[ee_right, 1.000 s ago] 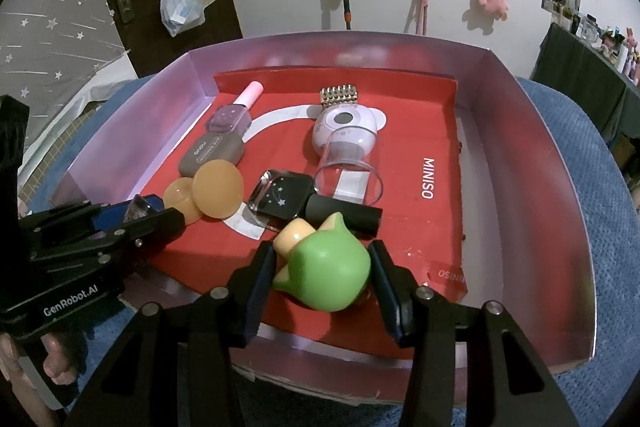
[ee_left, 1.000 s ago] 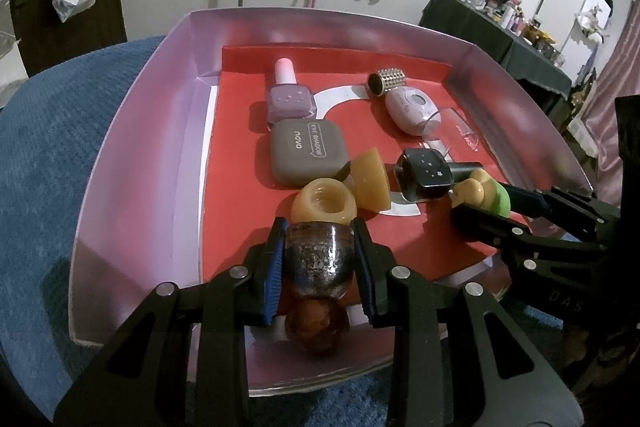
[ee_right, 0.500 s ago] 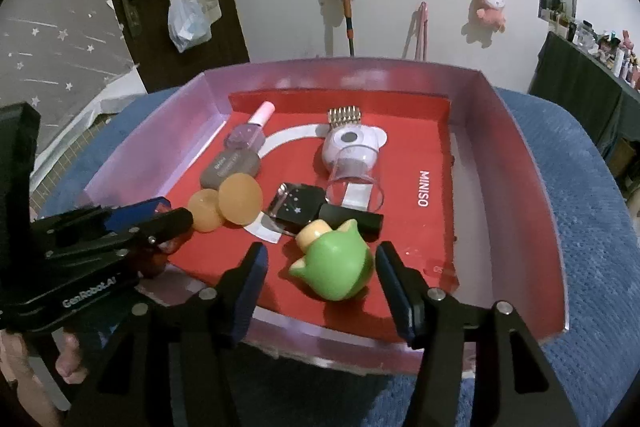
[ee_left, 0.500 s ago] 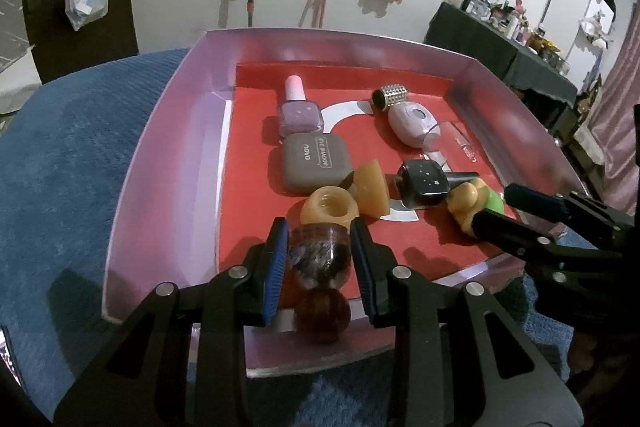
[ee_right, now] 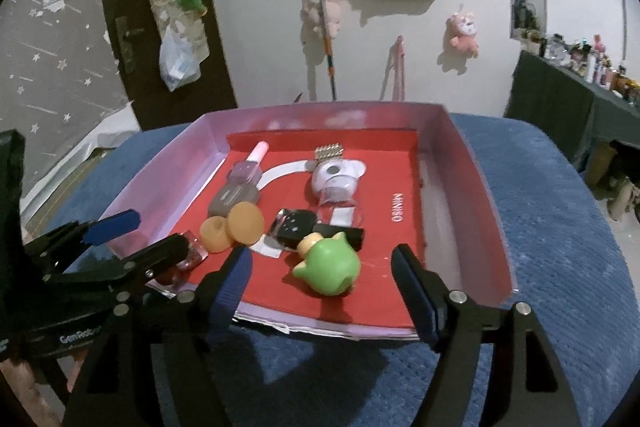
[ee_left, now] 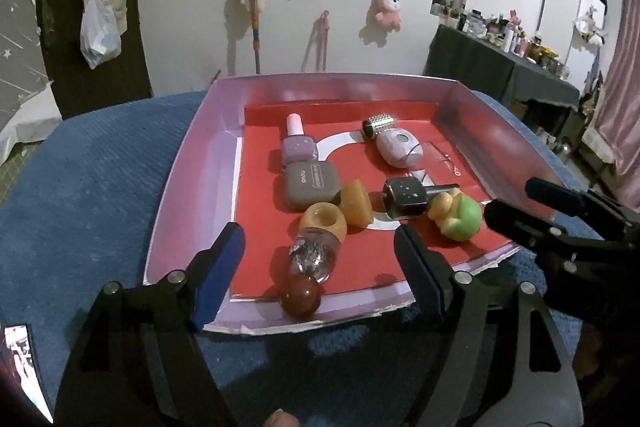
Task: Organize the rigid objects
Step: 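Withdraw both open tools up and away from the box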
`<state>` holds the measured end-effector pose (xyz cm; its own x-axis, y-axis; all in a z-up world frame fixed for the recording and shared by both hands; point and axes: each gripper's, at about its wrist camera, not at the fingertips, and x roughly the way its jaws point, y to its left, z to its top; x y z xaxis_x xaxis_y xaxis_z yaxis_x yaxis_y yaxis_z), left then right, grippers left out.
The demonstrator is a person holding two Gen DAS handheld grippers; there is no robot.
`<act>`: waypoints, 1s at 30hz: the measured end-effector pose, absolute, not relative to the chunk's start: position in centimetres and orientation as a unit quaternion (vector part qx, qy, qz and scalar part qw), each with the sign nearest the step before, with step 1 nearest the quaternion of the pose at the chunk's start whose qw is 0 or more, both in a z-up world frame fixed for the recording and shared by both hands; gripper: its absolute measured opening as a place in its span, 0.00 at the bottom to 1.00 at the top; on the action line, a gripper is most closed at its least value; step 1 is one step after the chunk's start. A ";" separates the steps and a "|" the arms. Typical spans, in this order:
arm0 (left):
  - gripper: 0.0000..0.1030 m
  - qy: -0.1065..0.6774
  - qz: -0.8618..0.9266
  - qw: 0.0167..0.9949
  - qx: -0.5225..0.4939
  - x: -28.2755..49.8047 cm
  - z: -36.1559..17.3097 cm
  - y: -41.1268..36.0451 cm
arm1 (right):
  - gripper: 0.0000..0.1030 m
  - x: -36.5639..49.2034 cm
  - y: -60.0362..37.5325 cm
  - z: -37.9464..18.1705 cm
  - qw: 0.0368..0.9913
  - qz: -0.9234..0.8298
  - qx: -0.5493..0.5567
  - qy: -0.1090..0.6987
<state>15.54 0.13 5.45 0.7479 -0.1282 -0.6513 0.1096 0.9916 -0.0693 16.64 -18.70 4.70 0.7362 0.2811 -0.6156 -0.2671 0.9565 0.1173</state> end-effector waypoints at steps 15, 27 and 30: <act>0.84 0.319 -0.035 0.947 -0.015 13.9 5.2 0.3 | 0.87 14.9 -19.0 3.9 0.947 0.109 0.017 0.301; 0.91 0.327 -0.028 0.944 -0.022 14.0 4.0 0.9 | 0.91 14.9 -18.3 2.5 0.947 0.097 -0.003 0.308; 0.91 0.331 -0.028 0.943 -0.024 14.2 3.7 1.0 | 0.91 15.0 -18.5 2.4 0.945 0.099 0.002 0.312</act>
<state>14.17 0.95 3.70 0.7788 -0.0694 -0.6234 0.0378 0.9972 -0.0637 15.01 -18.47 2.42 0.7864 0.1872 -0.5887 -0.1853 0.9806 0.0643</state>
